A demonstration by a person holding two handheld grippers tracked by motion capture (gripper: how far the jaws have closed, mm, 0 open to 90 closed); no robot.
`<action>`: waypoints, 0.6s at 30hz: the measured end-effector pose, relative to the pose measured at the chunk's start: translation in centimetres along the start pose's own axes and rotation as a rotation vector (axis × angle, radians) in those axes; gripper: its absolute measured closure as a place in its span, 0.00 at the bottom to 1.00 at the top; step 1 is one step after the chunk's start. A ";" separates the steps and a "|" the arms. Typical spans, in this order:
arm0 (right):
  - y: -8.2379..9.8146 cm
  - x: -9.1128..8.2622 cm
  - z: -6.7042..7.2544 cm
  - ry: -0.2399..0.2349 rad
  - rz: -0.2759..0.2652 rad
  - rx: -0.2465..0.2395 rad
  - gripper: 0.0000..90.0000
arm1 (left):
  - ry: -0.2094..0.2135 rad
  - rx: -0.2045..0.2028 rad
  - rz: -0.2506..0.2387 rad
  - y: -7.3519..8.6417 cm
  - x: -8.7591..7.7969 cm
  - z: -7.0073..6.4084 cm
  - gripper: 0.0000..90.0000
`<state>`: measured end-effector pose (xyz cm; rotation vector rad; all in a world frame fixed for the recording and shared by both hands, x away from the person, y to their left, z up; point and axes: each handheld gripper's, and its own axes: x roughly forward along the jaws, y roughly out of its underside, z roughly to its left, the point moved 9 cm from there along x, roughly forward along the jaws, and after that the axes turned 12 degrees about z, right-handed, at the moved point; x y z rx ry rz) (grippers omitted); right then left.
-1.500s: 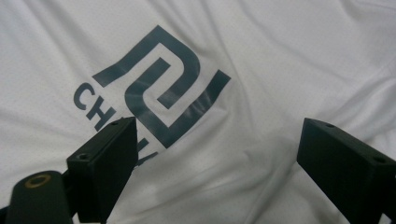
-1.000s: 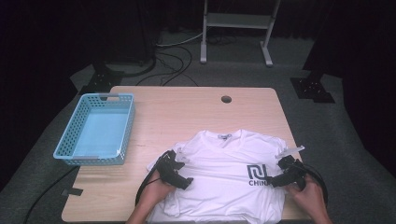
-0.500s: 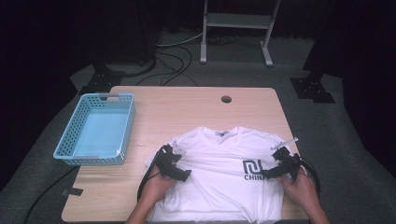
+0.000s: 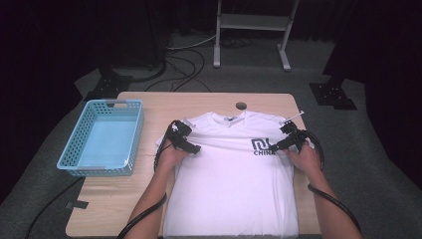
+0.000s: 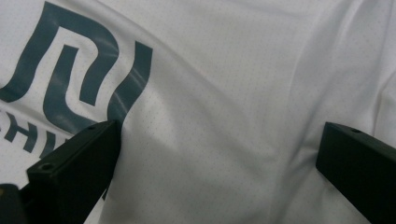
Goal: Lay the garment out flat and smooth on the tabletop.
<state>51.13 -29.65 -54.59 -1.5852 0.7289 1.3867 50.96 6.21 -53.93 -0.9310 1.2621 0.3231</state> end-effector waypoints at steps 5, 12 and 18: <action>-0.7 0.2 0.0 0.009 -0.039 0.031 0.00 | -0.028 -0.024 -0.021 -0.6 0.2 -1.6 0.11; 1.3 -0.5 0.8 -0.018 -0.070 0.017 0.03 | -0.029 -0.037 -0.037 1.4 -0.6 -4.4 0.10; 3.2 -0.8 2.5 -0.008 -0.067 -0.034 0.03 | -0.023 -0.069 -0.056 3.6 -1.5 -6.3 0.09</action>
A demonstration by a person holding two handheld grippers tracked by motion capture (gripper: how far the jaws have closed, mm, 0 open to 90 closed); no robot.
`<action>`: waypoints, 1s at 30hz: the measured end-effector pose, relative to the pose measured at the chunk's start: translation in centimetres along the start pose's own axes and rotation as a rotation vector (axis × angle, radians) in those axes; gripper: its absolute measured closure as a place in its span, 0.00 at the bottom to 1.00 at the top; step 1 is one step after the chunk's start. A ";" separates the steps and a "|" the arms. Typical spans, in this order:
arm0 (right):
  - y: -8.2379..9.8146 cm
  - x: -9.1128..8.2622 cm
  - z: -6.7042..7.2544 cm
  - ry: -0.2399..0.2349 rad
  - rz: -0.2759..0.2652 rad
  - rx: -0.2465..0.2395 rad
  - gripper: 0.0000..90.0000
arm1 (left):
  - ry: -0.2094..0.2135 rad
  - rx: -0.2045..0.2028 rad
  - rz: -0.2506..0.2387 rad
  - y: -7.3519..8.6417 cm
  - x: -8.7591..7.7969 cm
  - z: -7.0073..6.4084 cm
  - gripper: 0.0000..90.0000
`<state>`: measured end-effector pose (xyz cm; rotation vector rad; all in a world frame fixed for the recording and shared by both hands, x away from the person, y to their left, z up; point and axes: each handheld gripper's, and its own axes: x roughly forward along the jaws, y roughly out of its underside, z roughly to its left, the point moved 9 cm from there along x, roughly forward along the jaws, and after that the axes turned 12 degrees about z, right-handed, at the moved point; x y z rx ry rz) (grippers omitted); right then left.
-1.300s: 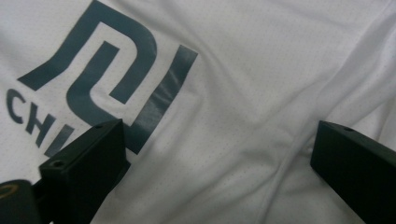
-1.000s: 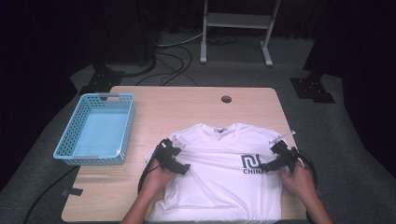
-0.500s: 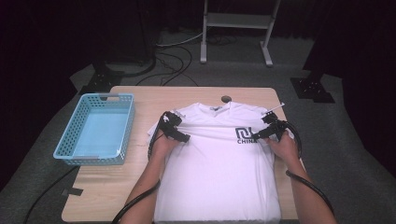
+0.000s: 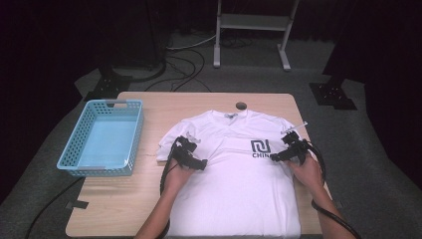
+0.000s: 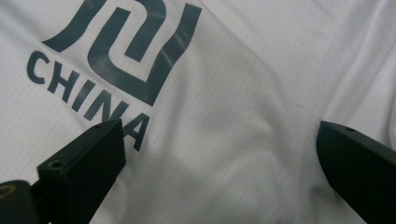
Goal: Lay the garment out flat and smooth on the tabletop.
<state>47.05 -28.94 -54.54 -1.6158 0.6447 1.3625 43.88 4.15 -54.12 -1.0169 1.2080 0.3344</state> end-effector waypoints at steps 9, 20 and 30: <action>6.6 -1.9 2.5 -0.026 0.029 -0.094 0.02 | 0.064 0.093 -0.017 5.0 -2.5 -5.8 0.08; 7.2 -4.7 7.9 -0.033 -0.027 -0.250 0.09 | 0.109 0.144 -0.049 7.7 -5.4 -4.9 0.10; 8.1 -2.5 8.3 -0.065 -0.003 -0.221 0.07 | 0.087 0.168 -0.043 9.0 -4.5 -5.7 0.08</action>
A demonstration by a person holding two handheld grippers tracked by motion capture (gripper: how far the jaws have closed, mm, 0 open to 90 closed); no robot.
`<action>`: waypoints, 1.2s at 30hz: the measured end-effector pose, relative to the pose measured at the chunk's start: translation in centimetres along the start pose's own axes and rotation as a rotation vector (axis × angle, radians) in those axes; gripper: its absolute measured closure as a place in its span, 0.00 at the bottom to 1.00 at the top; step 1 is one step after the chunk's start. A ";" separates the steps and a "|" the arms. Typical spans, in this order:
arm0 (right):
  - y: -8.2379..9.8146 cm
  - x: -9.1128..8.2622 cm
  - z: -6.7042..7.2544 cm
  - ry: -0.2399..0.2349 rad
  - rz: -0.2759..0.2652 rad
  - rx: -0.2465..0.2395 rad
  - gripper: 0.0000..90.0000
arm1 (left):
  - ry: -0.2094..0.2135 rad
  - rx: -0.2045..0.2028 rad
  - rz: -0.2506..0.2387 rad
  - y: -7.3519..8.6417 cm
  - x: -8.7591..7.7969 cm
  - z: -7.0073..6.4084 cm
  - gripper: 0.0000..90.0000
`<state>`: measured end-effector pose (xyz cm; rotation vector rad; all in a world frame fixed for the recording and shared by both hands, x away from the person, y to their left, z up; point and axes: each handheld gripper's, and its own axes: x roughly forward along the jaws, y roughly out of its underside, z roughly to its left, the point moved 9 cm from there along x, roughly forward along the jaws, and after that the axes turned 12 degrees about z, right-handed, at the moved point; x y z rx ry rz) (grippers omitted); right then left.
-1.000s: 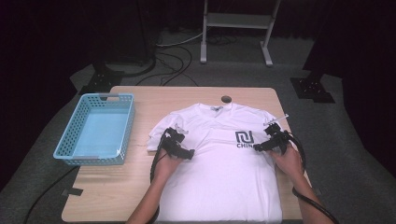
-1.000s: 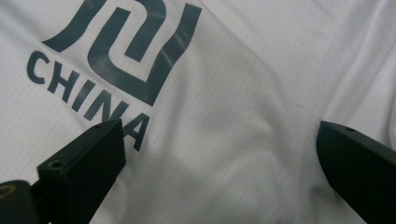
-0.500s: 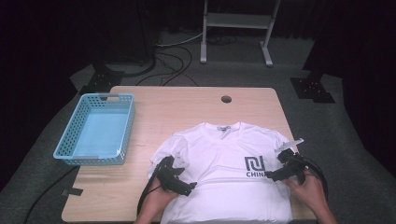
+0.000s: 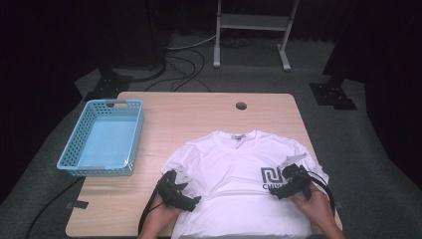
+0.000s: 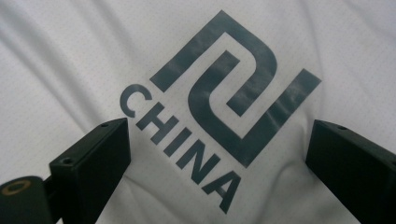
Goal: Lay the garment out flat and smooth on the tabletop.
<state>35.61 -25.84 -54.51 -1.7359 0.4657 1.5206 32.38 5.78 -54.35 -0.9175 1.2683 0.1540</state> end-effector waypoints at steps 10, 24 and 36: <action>4.5 -1.5 1.8 -0.011 0.061 -0.036 0.10 | 0.147 0.126 0.005 1.0 -2.4 -3.3 0.11; 3.7 -1.1 1.5 -0.016 0.030 -0.060 0.06 | 0.118 0.047 0.004 1.8 -2.8 4.0 0.11; 3.7 -1.1 1.6 -0.015 0.026 -0.059 0.05 | 0.135 0.101 0.077 2.0 -1.6 4.3 0.07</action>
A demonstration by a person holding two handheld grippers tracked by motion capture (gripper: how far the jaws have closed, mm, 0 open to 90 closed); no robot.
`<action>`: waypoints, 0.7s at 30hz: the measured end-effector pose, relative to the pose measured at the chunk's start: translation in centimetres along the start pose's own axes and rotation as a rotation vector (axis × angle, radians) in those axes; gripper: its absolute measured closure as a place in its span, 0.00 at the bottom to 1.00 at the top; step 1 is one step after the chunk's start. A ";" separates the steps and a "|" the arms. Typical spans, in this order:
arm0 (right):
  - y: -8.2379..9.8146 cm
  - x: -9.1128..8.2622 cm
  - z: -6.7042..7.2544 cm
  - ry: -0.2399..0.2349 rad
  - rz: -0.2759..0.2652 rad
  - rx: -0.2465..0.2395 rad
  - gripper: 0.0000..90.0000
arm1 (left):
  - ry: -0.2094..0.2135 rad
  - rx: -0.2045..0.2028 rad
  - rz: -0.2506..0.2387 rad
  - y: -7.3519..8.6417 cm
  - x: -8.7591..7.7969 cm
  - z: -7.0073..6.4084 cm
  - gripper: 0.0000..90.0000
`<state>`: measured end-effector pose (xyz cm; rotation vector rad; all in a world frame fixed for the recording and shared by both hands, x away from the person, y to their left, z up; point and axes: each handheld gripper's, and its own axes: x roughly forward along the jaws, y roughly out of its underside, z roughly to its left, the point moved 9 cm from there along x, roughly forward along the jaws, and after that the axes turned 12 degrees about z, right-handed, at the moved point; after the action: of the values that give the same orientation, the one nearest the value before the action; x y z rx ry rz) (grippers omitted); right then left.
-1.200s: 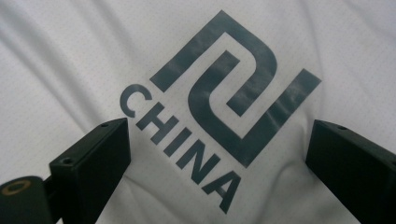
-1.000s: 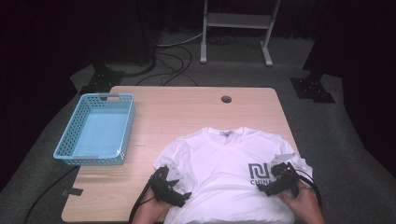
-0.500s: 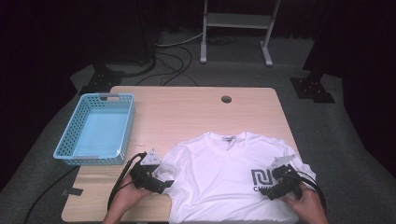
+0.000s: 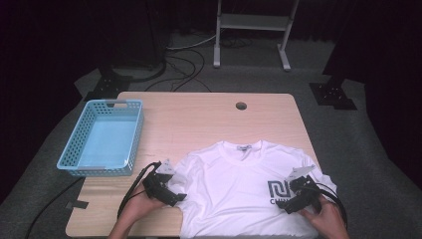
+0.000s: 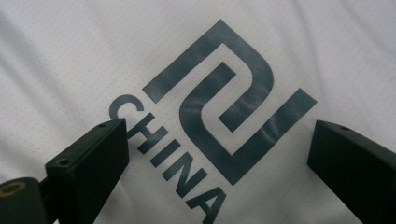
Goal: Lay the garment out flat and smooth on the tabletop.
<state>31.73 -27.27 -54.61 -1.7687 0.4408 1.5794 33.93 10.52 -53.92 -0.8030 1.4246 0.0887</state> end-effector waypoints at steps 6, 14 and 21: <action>0.0 0.0 0.0 0.000 0.000 -0.002 0.05 | -0.047 0.014 0.083 0.9 -0.5 2.1 0.05; 0.0 0.0 0.0 -0.001 0.000 -0.007 0.04 | -0.024 0.030 0.084 0.6 -1.2 1.3 0.06; 0.0 0.1 0.0 -0.001 0.001 -0.007 0.04 | 0.011 0.015 0.079 1.0 -0.7 0.7 0.05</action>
<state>31.74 -27.23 -54.66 -1.7729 0.4361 1.5840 33.93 11.92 -53.78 -0.7358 1.4657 0.1336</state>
